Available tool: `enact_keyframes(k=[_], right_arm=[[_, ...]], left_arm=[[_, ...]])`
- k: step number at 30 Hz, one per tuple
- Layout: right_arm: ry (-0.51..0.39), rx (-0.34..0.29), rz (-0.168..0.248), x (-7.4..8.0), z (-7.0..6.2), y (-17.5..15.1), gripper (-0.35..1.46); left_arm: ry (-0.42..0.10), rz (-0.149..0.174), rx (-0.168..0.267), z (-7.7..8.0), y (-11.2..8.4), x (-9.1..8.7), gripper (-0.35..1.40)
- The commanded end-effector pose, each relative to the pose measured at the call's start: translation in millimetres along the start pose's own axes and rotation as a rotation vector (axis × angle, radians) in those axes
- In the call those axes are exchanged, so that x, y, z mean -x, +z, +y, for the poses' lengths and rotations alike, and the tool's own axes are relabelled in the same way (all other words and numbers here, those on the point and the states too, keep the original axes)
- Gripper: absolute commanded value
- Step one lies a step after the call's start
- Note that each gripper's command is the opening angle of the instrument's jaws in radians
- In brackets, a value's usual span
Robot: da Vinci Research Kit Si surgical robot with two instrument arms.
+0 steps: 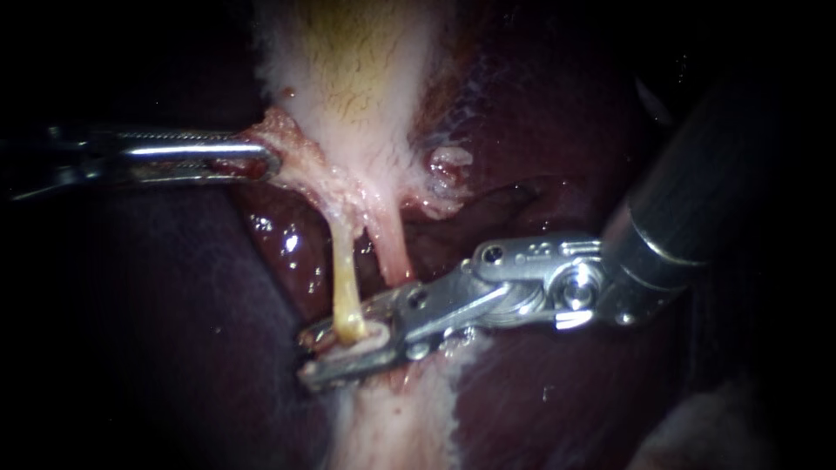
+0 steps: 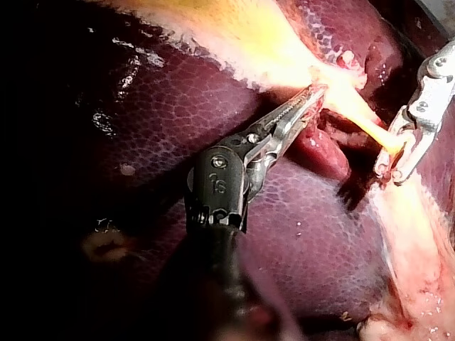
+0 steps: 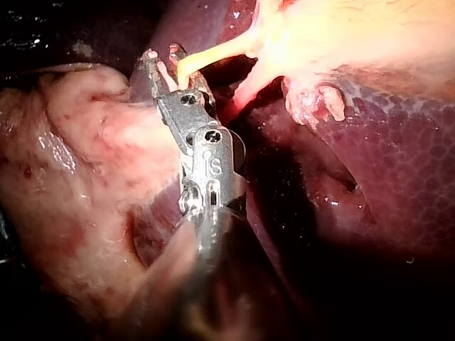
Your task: Clipping second clip left tube
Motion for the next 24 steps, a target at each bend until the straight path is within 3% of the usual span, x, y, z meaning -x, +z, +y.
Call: enact_keyframes(k=[1, 4, 10, 24], right_arm=[[0.0, -0.001, -0.004, 0.0, 0.0, -0.1, -0.13], [0.001, 0.0, -0.013, 0.0, -0.1, -0.2, -0.35], [0.063, 0.024, -0.063, -0.5, -0.1, -1.0, -0.35], [0.062, 0.024, -0.064, -0.1, 0.1, -1.1, -0.35]], left_arm=[[0.0, 0.0, 0.0, 0.0, 0.0, 0.0, -0.35], [0.0, 0.0, 0.0, 0.0, 0.0, 0.0, -0.35], [0.0, 0.0, 0.0, 0.0, 0.0, 0.0, -0.35], [0.0, 0.0, 0.0, 0.0, 0.0, 0.0, -0.35]])
